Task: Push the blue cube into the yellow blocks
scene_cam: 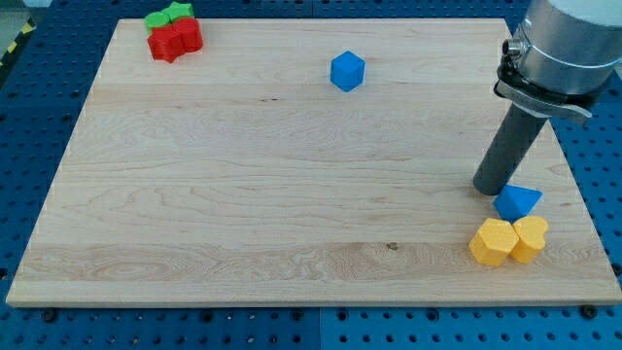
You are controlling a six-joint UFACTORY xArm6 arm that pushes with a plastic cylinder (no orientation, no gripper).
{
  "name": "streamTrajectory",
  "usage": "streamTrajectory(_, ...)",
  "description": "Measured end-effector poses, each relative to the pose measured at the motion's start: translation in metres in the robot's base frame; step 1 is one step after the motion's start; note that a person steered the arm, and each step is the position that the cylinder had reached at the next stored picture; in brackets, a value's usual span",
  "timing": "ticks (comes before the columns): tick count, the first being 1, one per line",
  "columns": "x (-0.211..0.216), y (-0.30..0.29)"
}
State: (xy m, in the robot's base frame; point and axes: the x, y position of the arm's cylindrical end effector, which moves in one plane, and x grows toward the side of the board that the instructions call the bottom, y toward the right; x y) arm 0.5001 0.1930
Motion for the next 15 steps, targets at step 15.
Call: streamTrajectory(15,-0.208,-0.167)
